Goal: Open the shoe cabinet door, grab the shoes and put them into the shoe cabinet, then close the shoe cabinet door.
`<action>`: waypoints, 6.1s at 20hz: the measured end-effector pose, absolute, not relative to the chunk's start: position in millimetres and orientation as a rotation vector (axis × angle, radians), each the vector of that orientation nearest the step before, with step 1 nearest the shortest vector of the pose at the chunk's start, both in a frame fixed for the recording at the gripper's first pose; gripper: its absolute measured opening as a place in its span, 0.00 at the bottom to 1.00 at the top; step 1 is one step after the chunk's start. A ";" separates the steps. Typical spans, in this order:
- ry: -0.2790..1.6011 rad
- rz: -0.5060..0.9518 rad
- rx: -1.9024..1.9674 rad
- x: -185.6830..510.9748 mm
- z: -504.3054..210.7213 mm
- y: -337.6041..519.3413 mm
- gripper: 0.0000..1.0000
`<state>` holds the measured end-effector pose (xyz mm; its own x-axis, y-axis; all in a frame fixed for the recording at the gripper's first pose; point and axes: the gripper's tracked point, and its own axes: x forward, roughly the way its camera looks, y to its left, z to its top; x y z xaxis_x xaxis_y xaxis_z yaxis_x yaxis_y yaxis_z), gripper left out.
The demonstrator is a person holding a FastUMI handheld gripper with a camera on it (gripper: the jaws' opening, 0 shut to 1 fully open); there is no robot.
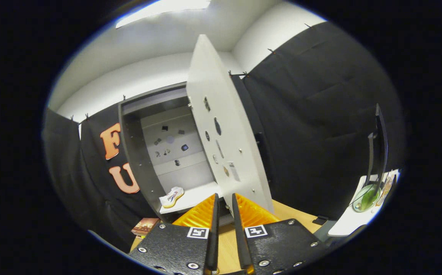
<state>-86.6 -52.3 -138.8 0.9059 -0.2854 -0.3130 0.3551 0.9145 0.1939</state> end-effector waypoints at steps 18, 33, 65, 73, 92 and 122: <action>0.989 0.037 0.263 -90.0 -429.5 98.7 0.85; 1.229 0.145 0.239 -143.8 -569.7 192.0 0.80; 0.925 -0.010 0.122 -13.9 -417.5 93.6 0.00; 0.784 -0.001 0.052 66.8 -333.1 72.0 0.00; 0.695 -0.059 -0.027 276.2 -313.9 44.5 0.00; 0.509 -0.063 -0.055 227.3 -232.2 51.1 0.82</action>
<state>227.3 51.1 -232.2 0.8713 -0.0743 -0.4850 0.0467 0.9965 -0.0687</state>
